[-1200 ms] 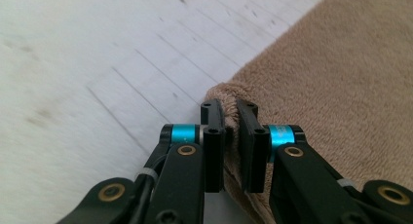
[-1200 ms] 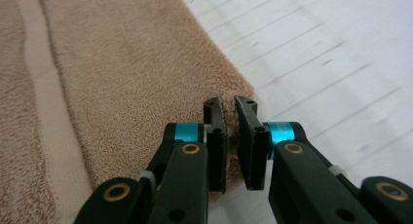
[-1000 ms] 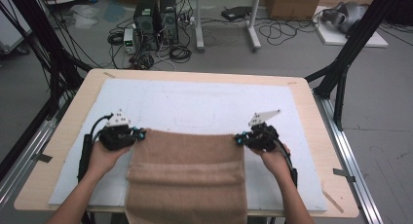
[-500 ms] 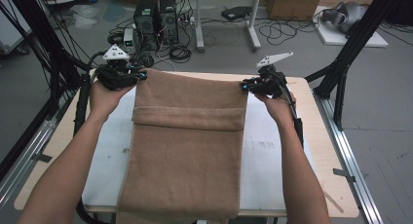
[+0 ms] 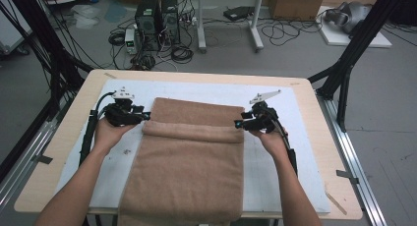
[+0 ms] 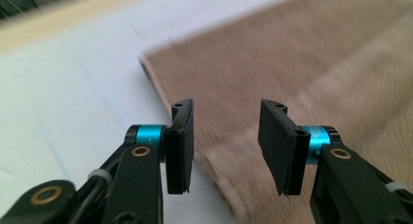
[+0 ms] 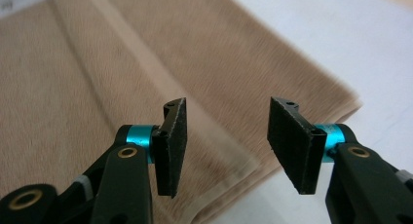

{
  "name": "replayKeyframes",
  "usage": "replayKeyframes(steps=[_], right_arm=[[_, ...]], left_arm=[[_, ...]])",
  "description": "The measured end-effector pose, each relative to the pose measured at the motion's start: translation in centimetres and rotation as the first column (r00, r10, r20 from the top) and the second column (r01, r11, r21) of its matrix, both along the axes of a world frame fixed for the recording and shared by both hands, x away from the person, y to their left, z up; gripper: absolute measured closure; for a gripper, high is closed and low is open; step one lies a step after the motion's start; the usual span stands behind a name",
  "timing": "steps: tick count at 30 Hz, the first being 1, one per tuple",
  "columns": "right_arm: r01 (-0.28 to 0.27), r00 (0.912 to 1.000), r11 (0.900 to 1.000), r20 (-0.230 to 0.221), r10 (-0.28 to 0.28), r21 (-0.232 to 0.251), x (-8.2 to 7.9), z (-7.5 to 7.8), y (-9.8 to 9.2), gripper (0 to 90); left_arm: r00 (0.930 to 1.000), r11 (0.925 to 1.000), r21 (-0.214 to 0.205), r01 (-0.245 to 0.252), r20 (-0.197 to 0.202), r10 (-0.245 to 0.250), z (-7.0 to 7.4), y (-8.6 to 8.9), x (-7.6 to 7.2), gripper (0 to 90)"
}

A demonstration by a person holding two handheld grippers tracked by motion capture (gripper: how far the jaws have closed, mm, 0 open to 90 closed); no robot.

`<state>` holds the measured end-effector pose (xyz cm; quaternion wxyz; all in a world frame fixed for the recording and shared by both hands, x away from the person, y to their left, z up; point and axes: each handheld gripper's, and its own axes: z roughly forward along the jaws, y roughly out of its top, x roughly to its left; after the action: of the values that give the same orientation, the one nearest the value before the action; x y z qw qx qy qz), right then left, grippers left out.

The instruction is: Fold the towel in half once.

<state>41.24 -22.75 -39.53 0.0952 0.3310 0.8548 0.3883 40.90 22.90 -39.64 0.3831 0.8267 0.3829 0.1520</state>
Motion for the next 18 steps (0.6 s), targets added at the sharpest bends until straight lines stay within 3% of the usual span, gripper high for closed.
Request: replayKeyframes(steps=[2, 8, 10, 12, 15, 18], right_arm=[[-0.007, 0.9998, 0.9997, -0.021, 0.006, -0.023, -0.5, -0.8, 0.2, 49.3], [-0.021, 0.9984, 0.9978, -0.054, 0.017, -0.063, -0.9, -2.5, 0.8, 53.2], [-0.014, 0.9975, 0.9973, -0.07, 0.009, -0.072, -0.9, -3.1, 0.9, 56.1], [-0.009, 0.9984, 0.9976, -0.057, 0.005, -0.068, -1.1, -3.6, 1.0, 59.6], [-0.004, 0.9984, 0.9991, -0.056, 0.001, -0.042, -1.2, -3.8, 0.8, 66.0], [-0.006, 0.9974, 0.9999, -0.072, 0.006, -0.011, -1.1, -3.9, 0.5, 79.2]], left_arm=[[0.9998, 0.9999, 0.002, 0.011, 0.019, -0.011, -0.8, -0.3, -0.4, 56.8], [0.9979, 0.9979, 0.057, 0.03, -0.058, -0.027, -3.0, -0.9, -0.4, 59.9], [0.9983, 0.9958, 0.083, 0.038, -0.046, -0.035, -3.2, -1.2, -0.6, 62.4], [0.9989, 0.9946, 0.096, 0.039, -0.031, -0.036, -3.3, -1.4, -0.8, 66.4], [0.999, 0.9961, 0.081, 0.034, -0.03, -0.032, -3.4, -1.4, -0.9, 74.3], [0.9993, 0.9962, 0.081, 0.032, -0.022, -0.031, -3.3, -1.5, -1.1, 84.2]])
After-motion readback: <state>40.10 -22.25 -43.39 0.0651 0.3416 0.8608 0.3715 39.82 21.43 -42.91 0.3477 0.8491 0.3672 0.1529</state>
